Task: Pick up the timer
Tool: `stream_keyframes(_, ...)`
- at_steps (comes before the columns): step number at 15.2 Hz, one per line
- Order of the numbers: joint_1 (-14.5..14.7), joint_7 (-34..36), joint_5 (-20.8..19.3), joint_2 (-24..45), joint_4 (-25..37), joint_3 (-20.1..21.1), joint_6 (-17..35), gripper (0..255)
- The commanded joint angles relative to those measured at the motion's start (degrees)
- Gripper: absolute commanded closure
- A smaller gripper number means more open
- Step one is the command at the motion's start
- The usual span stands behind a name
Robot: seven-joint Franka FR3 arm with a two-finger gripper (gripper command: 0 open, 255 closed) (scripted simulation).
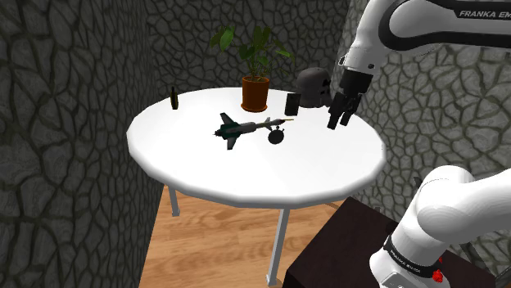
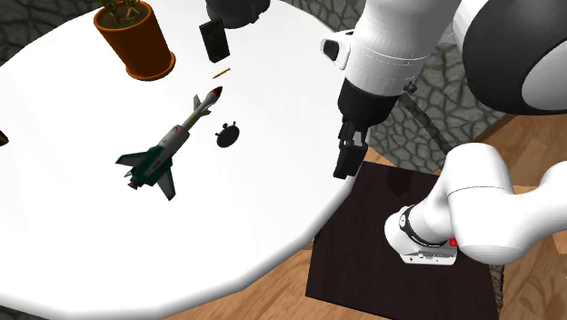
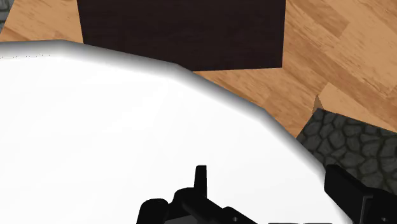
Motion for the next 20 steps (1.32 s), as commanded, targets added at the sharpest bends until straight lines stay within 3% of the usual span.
stream_keyframes(1, 0.0, 0.0, 0.0, 0.0, 0.0, 0.0, 0.0, 0)
stream_keyframes(11, -2.0, 2.0, -1.2, 21.7, 7.9, -0.7, 13.1, 0)
stream_keyframes(20, -3.6, 4.0, -1.9, 41.5, 20.8, -2.1, 19.4, 0)
